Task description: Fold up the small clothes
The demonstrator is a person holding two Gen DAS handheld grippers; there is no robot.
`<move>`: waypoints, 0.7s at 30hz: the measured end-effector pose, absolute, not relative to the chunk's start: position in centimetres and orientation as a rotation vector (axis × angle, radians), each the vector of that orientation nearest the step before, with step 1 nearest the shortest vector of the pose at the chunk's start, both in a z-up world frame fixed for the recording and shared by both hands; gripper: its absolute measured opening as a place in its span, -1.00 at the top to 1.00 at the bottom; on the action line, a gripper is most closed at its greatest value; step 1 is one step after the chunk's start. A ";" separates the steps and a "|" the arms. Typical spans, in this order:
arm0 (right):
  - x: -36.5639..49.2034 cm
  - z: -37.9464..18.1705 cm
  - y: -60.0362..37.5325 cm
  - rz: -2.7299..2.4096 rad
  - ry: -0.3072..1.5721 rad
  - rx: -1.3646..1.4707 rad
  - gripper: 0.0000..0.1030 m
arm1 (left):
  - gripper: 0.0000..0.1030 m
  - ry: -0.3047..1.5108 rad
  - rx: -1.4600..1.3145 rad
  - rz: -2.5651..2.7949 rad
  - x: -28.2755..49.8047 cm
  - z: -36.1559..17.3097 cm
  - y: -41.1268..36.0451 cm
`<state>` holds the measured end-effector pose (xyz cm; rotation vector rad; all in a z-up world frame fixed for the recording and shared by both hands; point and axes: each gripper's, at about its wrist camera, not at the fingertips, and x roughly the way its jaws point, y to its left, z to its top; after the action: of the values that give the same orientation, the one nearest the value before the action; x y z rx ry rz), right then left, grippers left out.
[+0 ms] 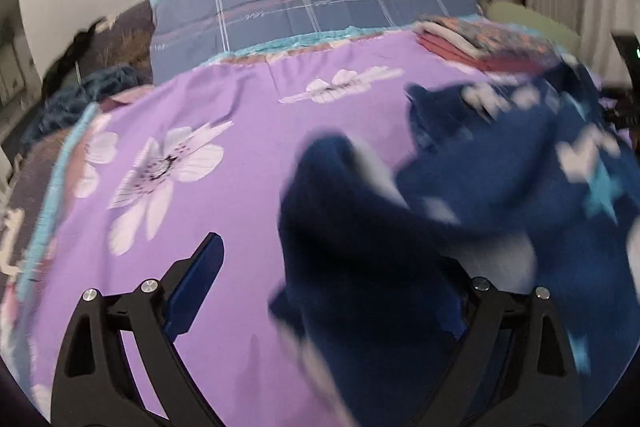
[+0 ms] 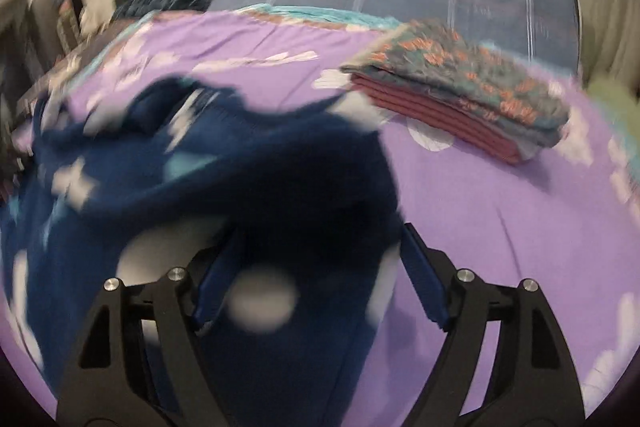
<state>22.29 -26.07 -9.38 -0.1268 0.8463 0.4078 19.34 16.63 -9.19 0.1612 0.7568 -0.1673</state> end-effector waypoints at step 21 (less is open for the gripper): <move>27.5 -7.2 -29.1 0.588 0.825 0.287 0.65 | 0.76 0.755 -0.141 -0.199 21.0 -7.0 20.7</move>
<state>27.46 -29.12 -7.16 0.2869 0.8254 0.5882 21.02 20.74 -7.05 -0.1409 0.7549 -0.1986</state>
